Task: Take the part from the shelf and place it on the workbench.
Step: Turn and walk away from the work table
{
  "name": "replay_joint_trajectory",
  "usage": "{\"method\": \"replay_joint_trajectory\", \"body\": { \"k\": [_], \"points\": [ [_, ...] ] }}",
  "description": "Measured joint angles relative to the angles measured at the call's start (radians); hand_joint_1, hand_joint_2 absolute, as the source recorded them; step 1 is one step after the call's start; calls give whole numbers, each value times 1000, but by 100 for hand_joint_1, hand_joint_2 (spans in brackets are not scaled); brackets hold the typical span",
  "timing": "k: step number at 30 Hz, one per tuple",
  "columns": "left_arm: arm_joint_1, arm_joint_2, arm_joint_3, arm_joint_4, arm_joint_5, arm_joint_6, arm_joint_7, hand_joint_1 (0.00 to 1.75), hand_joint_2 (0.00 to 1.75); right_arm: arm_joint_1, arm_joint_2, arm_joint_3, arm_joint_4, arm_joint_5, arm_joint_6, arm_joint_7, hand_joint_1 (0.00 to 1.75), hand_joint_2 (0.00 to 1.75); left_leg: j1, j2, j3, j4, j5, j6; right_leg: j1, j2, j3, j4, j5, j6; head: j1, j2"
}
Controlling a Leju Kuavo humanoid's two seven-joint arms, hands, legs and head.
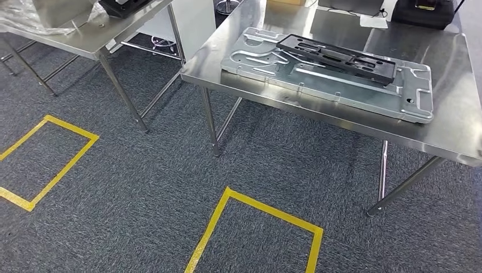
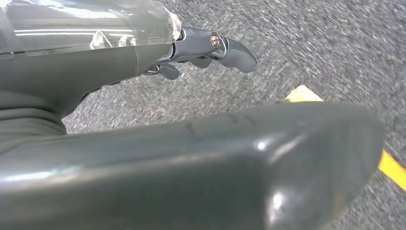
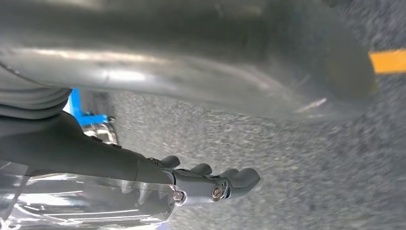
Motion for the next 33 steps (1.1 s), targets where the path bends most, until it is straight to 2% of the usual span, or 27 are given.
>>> {"method": "replay_joint_trajectory", "body": {
  "k": [1,2,3,5,6,7,9,10,11,12,13,14,16,17,18,20,22,24,25,26,27,28,29,31,32,33],
  "points": [
    [-1,1,-2,0,-1,0,-2,0,0,-2,0,0,2,3,8,-9,0,0,-5,14,33,-60,14,9,2,-7,0,0,1,4,0,0],
    [-2,2,-4,0,-3,0,-4,0,0,-3,0,0,5,6,19,-18,0,0,-10,24,51,-97,18,16,3,-14,1,1,1,8,0,0],
    [-2,3,-6,0,-5,1,-8,0,0,-6,0,0,7,9,33,-26,0,0,-15,28,54,-110,16,21,3,-21,1,1,2,13,1,0],
    [1,4,-10,0,-11,7,-16,0,0,-13,0,0,10,14,71,-37,0,0,-13,13,53,-116,25,28,1,-26,3,0,2,25,1,0],
    [2,4,-13,0,-15,11,-21,0,0,-16,-1,0,11,17,92,-42,0,0,-9,6,54,-122,31,33,0,-13,1,6,-4,31,1,0],
    [2,5,-16,0,-19,16,-24,0,0,-18,-1,1,13,21,111,-45,0,0,-6,-1,55,-128,38,39,-2,8,-8,28,-23,37,2,0],
    [-1,5,-22,0,-28,22,-30,0,0,-17,-2,2,16,34,140,-48,0,0,-3,-14,49,-133,46,47,-6,53,-58,135,-89,44,2,0],
    [-3,6,-23,0,-31,24,-32,0,0,-17,-2,2,18,41,148,-48,0,0,-3,-22,45,-132,49,49,-7,61,-92,207,-123,46,2,0],
    [-3,6,-25,0,-34,26,-32,0,0,-17,-2,3,21,47,154,-46,0,0,-4,-31,41,-131,50,49,-9,64,-118,262,-139,48,2,0],
    [-3,6,-27,0,-36,27,-31,0,0,-16,-2,3,23,52,158,-42,0,0,-5,-41,39,-129,51,49,-10,65,-129,284,-135,49,2,0],
    [-2,6,-29,0,-38,27,-28,0,0,-16,-2,4,25,56,160,-37,0,0,-4,-51,38,-126,51,48,-11,66,-120,264,-110,50,2,0],
    [-2,5,-32,0,-39,28,-25,0,0,-16,-2,6,27,59,160,-31,0,0,-4,-62,38,-122,50,46,-12,71,-92,207,-72,49,3,0],
    [-3,3,-37,0,-40,29,-16,0,0,-15,-2,8,29,64,160,-18,0,0,-5,-80,33,-110,46,39,-15,104,-32,74,-14,44,2,0],
    [-4,2,-40,0,-40,30,-11,0,0,-16,-2,9,30,65,160,-12,0,0,-6,-87,28,-104,44,33,-15,118,-15,32,-2,40,2,0],
    [-5,2,-41,0,-41,31,-7,0,0,-16,-2,9,31,66,158,-7,0,0,-7,-94,23,-100,44,27,-14,127,-10,16,-2,36,2,0],
    [-3,2,-42,0,-43,31,1,0,0,-19,-1,9,32,66,154,0,0,0,-7,-105,16,-98,46,15,-14,114,-10,12,-1,25,2,0],
    [-1,3,-44,0,-48,32,6,0,0,-19,0,9,33,66,150,8,0,0,-6,-83,2,-72,26,5,-18,95,-10,7,4,12,0,0],
    [-3,4,-46,0,-52,31,6,0,0,-17,1,9,34,65,148,18,0,0,-3,-46,-43,29,-34,-5,-18,73,-11,5,6,5,-3,0],
    [-4,4,-47,0,-53,31,3,0,0,-15,1,9,34,65,147,24,0,0,0,-37,-75,98,-67,-10,-18,61,-12,5,5,4,-4,0],
    [-4,3,-48,0,-54,31,-1,0,0,-15,1,9,35,65,146,31,0,0,3,-33,-101,154,-88,-14,-17,50,-13,6,5,4,-4,0],
    [-4,3,-48,0,-54,30,-7,0,0,-14,1,9,36,65,145,37,0,0,5,-31,-113,182,-92,-16,-17,39,-14,6,4,4,-4,0],
    [-3,2,-48,0,-54,29,-14,0,0,-15,1,9,36,65,144,43,0,0,7,-28,-105,171,-78,-18,-17,29,-13,6,4,4,-4,0],
    [-3,2,-48,0,-54,28,-21,0,0,-16,1,9,37,65,143,49,0,0,8,-22,-77,120,-48,-17,-17,20,-12,6,3,6,-4,0],
    [-5,3,-48,0,-52,25,-37,0,0,-17,2,9,38,65,140,57,0,0,6,5,-1,-22,9,-11,-16,3,-7,7,-1,12,-4,0],
    [-7,3,-48,0,-51,23,-43,0,0,-17,2,9,38,65,136,59,0,0,3,16,23,-71,23,-5,-15,-3,-5,7,-2,18,-4,0],
    [-7,3,-48,0,-50,21,-49,0,0,-18,2,9,39,64,133,59,0,0,0,21,33,-95,25,1,-13,-9,-3,7,-3,25,-3,0]
  ]
}}
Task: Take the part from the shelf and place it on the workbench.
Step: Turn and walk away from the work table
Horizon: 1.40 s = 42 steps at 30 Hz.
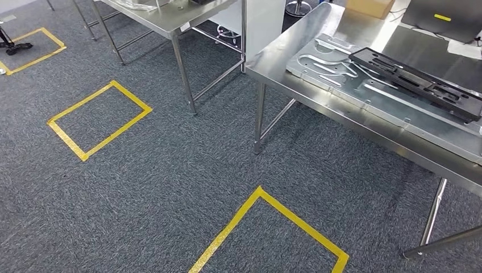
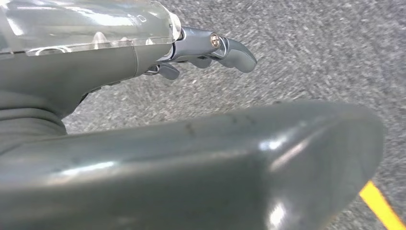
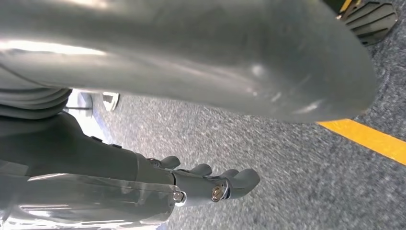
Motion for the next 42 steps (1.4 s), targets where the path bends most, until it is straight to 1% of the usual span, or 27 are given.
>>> {"method": "replay_joint_trajectory", "body": {
  "k": [2,4,6,8,9,10,11,12,14,16,18,20,22,23,24,25,26,28,30,31,33,35,37,39,40,41,42],
  "points": [
    [2,0,0,0,3,-3,-5,0,0,-3,0,0,0,-1,-3,-2,0,0,-3,-12,-4,-5,1,12,1,-9,3,-3,0,14,0,0],
    [4,0,0,0,7,-4,-4,0,0,-5,0,0,0,-3,-4,-4,0,0,0,-25,-2,-13,9,25,-3,11,-2,14,-16,25,1,0],
    [2,0,0,0,10,-3,0,0,0,-2,0,-1,0,-3,-4,-7,0,0,2,-38,0,-18,17,36,-6,52,-43,105,-73,31,2,0],
    [2,0,0,0,11,0,8,0,0,0,0,-1,0,-2,-4,-12,0,0,-3,-54,-4,-18,18,41,-5,71,-111,239,-131,32,2,0],
    [2,0,0,0,12,2,13,0,0,1,0,-1,0,-1,-5,-16,0,0,-5,-63,-4,-17,19,42,-5,73,-132,278,-136,31,2,0],
    [4,0,0,0,13,5,19,0,0,1,0,-1,0,0,-6,-20,0,0,-7,-74,-4,-17,19,42,-5,74,-136,279,-121,29,2,0],
    [5,0,1,0,13,8,24,0,0,2,0,-1,0,1,-6,-24,0,0,-8,-85,-3,-15,18,42,-4,78,-121,241,-88,26,2,0],
    [5,0,1,0,14,11,29,0,0,2,0,-1,0,1,-7,-31,0,0,-9,-96,-2,-14,18,41,-3,89,-91,172,-46,20,2,0],
    [4,-1,1,0,16,14,38,0,0,3,-1,-2,0,2,-9,-46,0,0,-11,-116,-5,-8,16,36,-1,121,-37,48,4,10,2,0],
    [5,-1,2,0,17,18,44,0,0,3,-2,-2,0,2,-10,-64,0,0,-10,-130,-11,-6,15,26,3,133,-22,9,8,3,2,0],
    [8,0,3,0,17,23,45,0,0,1,-1,-2,0,3,-10,-75,0,0,-6,-138,-15,-5,15,15,2,115,-19,2,12,-6,2,0],
    [10,1,4,0,18,26,45,0,0,2,-1,-2,0,4,-12,-79,0,0,-7,-107,-33,35,-12,5,-4,95,-13,-9,16,-18,-2,0],
    [9,2,4,0,19,27,43,0,0,5,0,-2,0,6,-12,-79,0,0,-4,-66,-88,149,-75,-5,-4,73,-10,-12,16,-25,-6,0],
    [8,1,4,0,19,26,41,0,0,7,0,-2,0,6,-11,-78,0,0,1,-58,-120,215,-103,-10,-3,61,-10,-12,15,-26,-7,0],
    [8,0,4,0,20,26,40,0,0,8,0,-2,0,7,-10,-77,0,0,5,-54,-142,260,-116,-14,-3,50,-9,-11,13,-26,-7,0],
    [10,0,4,0,20,26,39,0,0,8,0,-2,0,8,-9,-76,0,0,8,-51,-147,270,-108,-18,-3,40,-9,-11,12,-25,-7,0],
    [11,0,4,0,20,27,37,0,0,8,0,-2,0,9,-8,-74,0,0,11,-47,-131,240,-84,-20,-4,31,-7,-10,11,-22,-7,0],
    [11,1,4,0,20,27,34,0,0,7,0,-2,0,12,-6,-71,0,0,13,-21,-59,103,-21,-20,-5,14,-1,-9,6,-15,-7,0],
    [8,1,4,0,20,28,31,0,0,8,-1,-2,0,15,-3,-69,0,0,8,0,-12,8,7,-10,-1,1,3,-6,1,-3,-6,0],
    [8,1,4,0,20,28,31,0,0,7,-1,-2,0,17,-1,-68,0,0,5,2,-8,-4,6,-4,1,-5,5,-6,-1,3,-4,0],
    [10,2,4,0,19,28,30,0,0,3,-1,-2,0,20,1,-68,0,0,3,-15,-10,-7,10,10,0,-14,9,-7,-3,16,-3,0],
    [12,2,4,0,17,29,30,0,0,2,-2,-2,0,21,3,-70,0,0,6,-29,-6,-15,17,25,-4,12,0,23,-30,26,-2,0],
    [11,3,4,0,15,28,29,0,0,4,-3,-2,0,22,7,-76,0,0,5,-42,-6,-19,23,35,-6,56,-51,133,-95,29,1,0],
    [9,2,4,0,13,26,26,0,0,6,-4,-2,0,23,13,-86,0,0,0,-60,-10,-18,24,39,-6,73,-116,261,-144,29,2,0],
    [9,2,4,0,12,25,24,0,0,7,-5,-2,0,24,16,-92,0,0,-2,-70,-9,-18,24,40,-5,75,-131,284,-139,27,2,0],
    [10,2,4,0,11,24,22,0,0,8,-6,-2,0,25,18,-97,0,0,-3,-81,-8,-17,24,40,-5,77,-127,267,-115,25,2,0],
    [10,1,4,0,11,23,20,0,0,8,-7,-2,0,26,19,-102,0,0,-4,-93,-6,-17,23,40,-5,82,-104,213,-75,21,2,0]
  ]
}}
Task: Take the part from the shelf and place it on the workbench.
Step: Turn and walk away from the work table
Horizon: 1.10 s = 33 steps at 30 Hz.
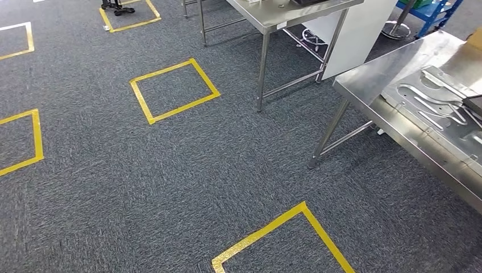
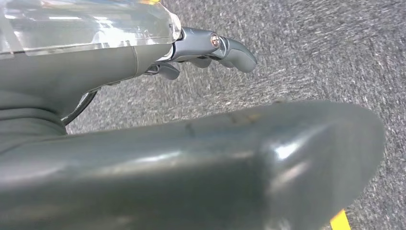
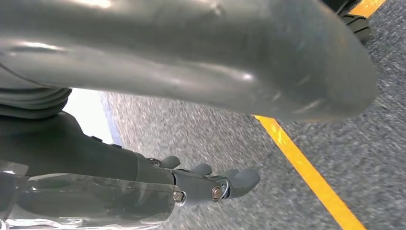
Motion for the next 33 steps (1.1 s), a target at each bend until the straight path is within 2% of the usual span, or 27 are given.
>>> {"method": "replay_joint_trajectory", "body": {
  "k": [1,3,4,6,7,8,9,10,12,13,14,15,16,18,19,21,22,23,24,26,27,28,29,30,31,32,33],
  "points": [
    [0,-1,0,0,0,-2,-2,0,0,0,-2,0,0,2,2,-4,0,0,0,-11,1,1,-1,-1,0,14,31,-74,40,-5,0,0],
    [-3,-2,0,0,1,-8,-5,0,0,0,-6,0,0,7,9,-11,0,0,-1,-28,-2,7,-3,-8,2,43,77,-185,83,-12,0,0],
    [-4,-3,0,0,2,-12,-7,0,0,-1,-8,0,0,9,14,-16,0,0,-1,-36,-6,8,-3,-14,4,51,84,-205,85,-15,0,0],
    [-3,-1,0,0,4,-19,-8,0,0,-6,-10,0,0,13,23,-28,0,0,1,-48,-11,7,-2,-27,6,39,86,-211,87,-22,-1,0],
    [-3,1,0,0,3,-21,-8,0,0,-7,-10,1,0,14,27,-33,0,0,2,-43,-13,12,-5,-32,5,31,90,-216,89,-28,-1,0],
    [-3,3,0,0,2,-24,-8,0,0,-8,-11,1,0,15,29,-37,0,0,2,-27,-22,31,-18,-36,3,20,93,-222,91,-35,-2,0],
    [-4,5,0,0,1,-26,-8,0,0,-8,-11,1,0,15,32,-39,0,0,2,-6,-39,70,-43,-41,1,9,95,-226,93,-41,-3,0],
    [-5,6,0,0,0,-29,-8,0,0,-7,-12,1,0,15,33,-41,0,0,5,17,-67,129,-76,-46,2,-3,97,-228,92,-45,-4,0],
    [-7,7,0,0,0,-31,-8,0,0,-5,-13,1,0,16,35,-41,0,0,11,37,-131,259,-134,-57,4,-26,97,-227,90,-48,-5,0],
    [-7,7,0,0,0,-32,-9,0,0,-5,-14,1,0,17,36,-40,0,0,14,40,-146,291,-139,-61,5,-36,97,-226,89,-47,-5,0],
    [-6,8,0,0,0,-32,-9,0,0,-6,-14,1,0,19,37,-39,0,0,17,43,-142,283,-125,-64,5,-46,98,-225,87,-46,-5,0],
    [-5,10,0,0,-1,-32,-11,0,0,-6,-14,1,0,22,40,-37,0,0,19,49,-117,236,-95,-66,4,-55,99,-223,85,-43,-5,0],
    [-5,12,0,0,-1,-32,-12,0,0,-6,-14,2,0,25,43,-36,0,0,21,62,-78,163,-60,-66,4,-64,102,-221,81,-39,-5,0],
    [-7,14,0,0,-2,-32,-13,0,0,-7,-14,3,0,29,49,-33,0,0,17,84,-16,46,-19,-57,7,-79,107,-218,74,-28,-4,0],
    [-8,15,0,0,-2,-33,-12,0,0,-7,-14,3,0,30,51,-32,0,0,14,89,-5,20,-14,-51,8,-85,109,-217,72,-21,-4,0],
    [-5,15,0,0,-4,-33,-10,0,0,-11,-14,3,0,31,52,-32,0,0,9,76,-8,15,-13,-36,8,-94,112,-218,71,-9,-2,0],
    [-4,15,0,0,-4,-33,-8,0,0,-12,-14,3,0,32,52,-31,0,0,9,70,-7,11,-11,-29,5,-89,114,-215,67,-2,-2,0],
    [-3,16,0,0,-6,-33,-7,0,0,-13,-14,4,0,33,52,-31,0,0,10,63,-6,7,-7,-22,2,-74,110,-202,55,3,-2,0],
    [-3,16,0,0,-7,-33,-6,0,0,-12,-14,4,0,33,52,-30,0,0,12,57,-4,4,-4,-15,0,-54,95,-168,31,7,-1,0],
    [-5,16,0,0,-10,-33,-6,0,0,-8,-14,4,0,35,52,-29,0,0,10,43,-5,2,0,-6,-1,-16,35,-45,-36,9,1,0],
    [-6,16,0,0,-11,-33,-5,0,0,-6,-14,4,0,36,52,-29,0,0,8,34,-6,2,0,-5,-1,-10,0,22,-62,8,1,0],
    [-6,16,0,0,-11,-33,-5,0,0,-5,-14,4,0,37,52,-29,0,0,6,25,-7,3,0,-4,-1,-8,-24,65,-70,8,1,0],
    [-5,16,0,0,-11,-33,-5,0,0,-4,-14,4,0,38,52,-29,0,0,4,14,-6,3,0,-3,-1,-7,-31,71,-56,6,1,0],
    [-4,16,0,0,-11,-33,-5,0,0,-3,-14,4,0,39,52,-29,0,0,3,2,-4,4,-1,-4,0,-4,-18,35,-24,2,1,0],
    [-4,15,0,0,-11,-32,-6,0,0,-2,-14,4,0,40,51,-29,0,0,3,-9,-3,4,-1,-5,0,6,10,-31,19,-3,1,0],
    [-4,14,0,0,-12,-32,-6,0,0,-1,-15,4,0,41,51,-29,0,0,2,-19,-2,5,-2,-6,1,27,41,-102,52,-8,1,0],
    [-5,13,0,0,-12,-31,-7,0,0,0,-15,4,0,41,50,-29,0,0,2,-29,-3,7,-3,-10,2,44,65,-159,75,-12,1,0]
  ]
}}
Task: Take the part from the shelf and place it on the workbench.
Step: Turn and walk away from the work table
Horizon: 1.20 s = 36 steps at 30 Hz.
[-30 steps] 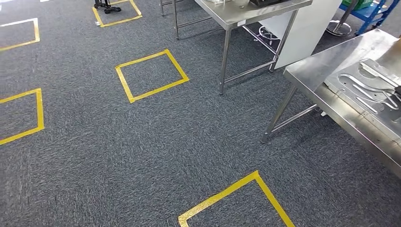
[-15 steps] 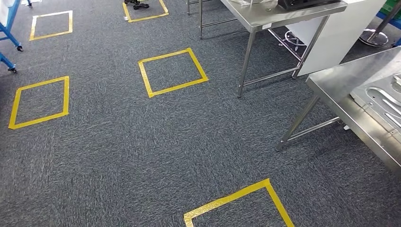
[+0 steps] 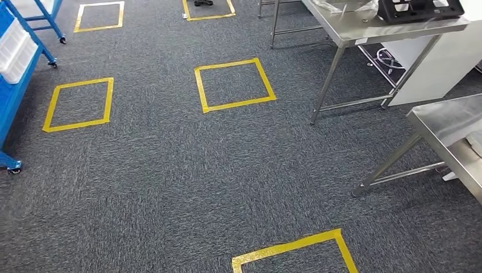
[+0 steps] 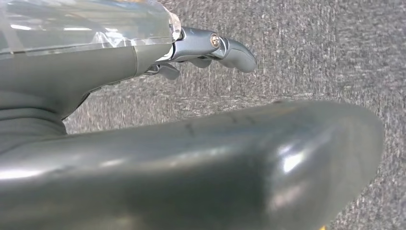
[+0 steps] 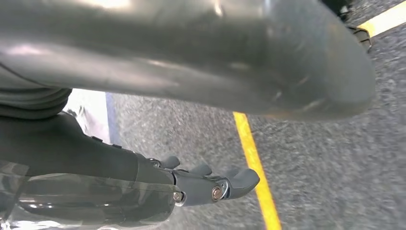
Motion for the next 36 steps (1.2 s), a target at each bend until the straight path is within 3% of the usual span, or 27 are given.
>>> {"method": "replay_joint_trajectory", "body": {
  "k": [2,4,6,8,10,11,12,14,16,18,20,22,24,26,27,28,29,30,32,33,35,36],
  "points": [
    [0,-2,0,0,-1,2,-1,0,0,0,-1,0,0,3,0,2,0,0,2,-16,-5,1,0,-11,4,17,17,-46,9,-6,0,0],
    [4,-2,0,0,-2,4,-2,0,0,-2,-1,0,0,6,0,7,0,0,6,-27,-9,0,1,-24,5,-2,21,-54,13,-15,0,0],
    [7,-1,0,0,-2,6,-3,0,0,-1,0,0,0,6,-2,14,0,0,5,4,-25,34,-23,-33,2,-25,30,-68,18,-28,-2,0],
    [6,-3,0,0,-2,10,-5,0,0,3,0,0,0,6,-5,22,0,0,6,51,-78,145,-86,-41,3,-50,35,-74,18,-37,-5,0],
    [6,-6,0,0,-3,15,-6,0,0,5,0,0,0,7,-12,31,0,0,12,66,-142,271,-137,-50,6,-76,36,-74,15,-39,-6,0],
    [8,-7,0,0,-3,16,-6,0,0,6,0,0,0,8,-15,35,0,0,16,69,-155,297,-139,-54,6,-87,36,-73,13,-39,-6,0],
    [10,-8,0,0,-3,18,-6,0,0,5,0,0,0,9,-18,39,0,0,20,72,-148,283,-121,-57,6,-98,37,-71,11,-36,-6,0],
    [11,-8,0,0,-4,21,-6,0,0,5,0,0,0,9,-23,44,0,0,27,96,-82,160,-53,-63,4,-118,42,-65,2,-28,-6,0],
    [10,-11,0,0,-5,24,-5,0,0,5,-1,0,0,9,-31,50,0,0,27,130,-23,48,-14,-59,6,-135,48,-54,-10,-14,-4,0],
    [9,-14,0,0,-7,25,-5,0,0,2,-2,0,0,9,-36,53,0,0,21,134,-14,23,-14,-44,8,-149,53,-52,-17,0,-1,0],
    [11,-14,0,0,-6,27,-5,0,0,-3,-2,0,0,9,-37,54,0,0,18,114,-14,19,-12,-28,3,-158,60,-55,-20,13,0,0],
    [12,-14,0,0,-5,31,-6,0,0,-5,-2,0,0,9,-37,54,0,0,18,95,-11,13,-5,-15,-3,-118,44,-13,-55,21,2,0],
    [10,-14,0,0,-4,33,-7,0,0,-4,-2,0,1,9,-36,54,0,0,16,76,-12,10,-1,-6,-2,-64,-16,111,-123,20,4,0],
    [8,-14,0,0,-3,34,-7,0,0,-2,-2,0,2,9,-36,54,0,0,9,53,-13,11,-1,-1,1,-52,-83,231,-161,14,4,0],
    [9,-14,0,0,-3,34,-7,0,0,-2,-2,-1,2,9,-36,55,0,0,5,40,-12,11,-2,0,3,-50,-97,247,-151,8,4,0],
    [9,-14,0,0,-3,34,-6,0,0,-2,-2,-1,2,9,-37,55,0,0,2,27,-10,11,-2,1,6,-48,-95,230,-125,2,4,0],
    [10,-14,0,0,-3,34,-6,0,0,-1,-2,-1,2,9,-37,56,0,0,0,14,-7,11,-3,1,11,-40,-74,173,-82,-7,4,0],
    [10,-14,0,0,-3,34,-6,0,0,-1,-3,-2,2,8,-37,58,0,0,0,1,-5,10,-3,1,16,-19,-46,100,-39,-16,4,0],
    [8,-14,0,0,-5,34,-6,0,0,0,-4,-2,2,8,-39,60,0,0,-1,-21,-6,12,-4,-3,24,25,-2,-14,13,-30,4,0],
    [7,-14,0,0,-6,34,-6,0,0,-1,-5,-2,2,8,-39,61,0,0,0,-31,-9,12,-3,-7,26,37,5,-35,17,-33,4,0],
    [9,-13,0,0,-9,35,-6,0,0,-6,-6,-3,3,8,-41,62,0,0,1,-48,-13,8,-1,-17,24,21,10,-45,19,-38,5,0],
    [11,-12,0,0,-10,35,-6,0,0,-7,-6,-3,3,7,-41,62,0,0,0,-37,-15,12,-4,-22,21,9,15,-54,22,-41,4,0]
  ]
}}
